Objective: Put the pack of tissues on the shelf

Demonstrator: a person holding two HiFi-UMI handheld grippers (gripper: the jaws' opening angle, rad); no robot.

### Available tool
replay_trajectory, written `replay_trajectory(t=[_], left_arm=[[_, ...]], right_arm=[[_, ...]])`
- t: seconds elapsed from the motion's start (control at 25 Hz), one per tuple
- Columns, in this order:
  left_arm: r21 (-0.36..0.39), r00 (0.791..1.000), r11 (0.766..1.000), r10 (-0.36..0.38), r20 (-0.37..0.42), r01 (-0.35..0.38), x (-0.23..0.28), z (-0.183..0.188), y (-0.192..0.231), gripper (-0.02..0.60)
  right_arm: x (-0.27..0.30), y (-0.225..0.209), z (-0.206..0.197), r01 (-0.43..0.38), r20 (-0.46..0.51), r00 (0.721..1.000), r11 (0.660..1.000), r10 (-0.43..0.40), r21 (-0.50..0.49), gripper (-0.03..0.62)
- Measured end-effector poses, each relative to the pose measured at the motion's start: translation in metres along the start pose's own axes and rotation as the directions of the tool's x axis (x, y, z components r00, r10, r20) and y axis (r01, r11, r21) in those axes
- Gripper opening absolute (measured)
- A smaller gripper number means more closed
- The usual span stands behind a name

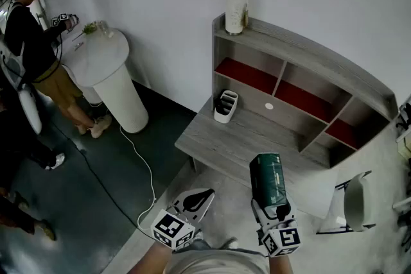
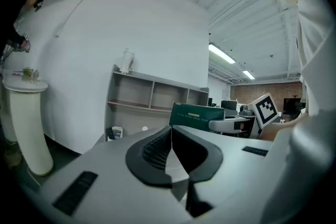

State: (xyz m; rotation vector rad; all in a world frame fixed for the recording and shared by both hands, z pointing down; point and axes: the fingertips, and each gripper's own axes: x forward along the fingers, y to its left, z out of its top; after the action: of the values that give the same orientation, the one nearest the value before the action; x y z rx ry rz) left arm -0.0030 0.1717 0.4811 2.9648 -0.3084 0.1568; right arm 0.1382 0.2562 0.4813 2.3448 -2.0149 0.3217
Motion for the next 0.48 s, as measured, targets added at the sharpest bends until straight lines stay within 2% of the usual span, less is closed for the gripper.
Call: replay_trajectory(t=[0.48], left_arm=[[-0.024, 0.999, 0.999, 0.046, 0.015, -0.046, -0.047, 0.004, 0.071, 0.021]], right_arm=[[0.051, 0.057, 0.005, -0.019, -0.015, 1.000, 1.000, 0.019, -0.022, 0.393]])
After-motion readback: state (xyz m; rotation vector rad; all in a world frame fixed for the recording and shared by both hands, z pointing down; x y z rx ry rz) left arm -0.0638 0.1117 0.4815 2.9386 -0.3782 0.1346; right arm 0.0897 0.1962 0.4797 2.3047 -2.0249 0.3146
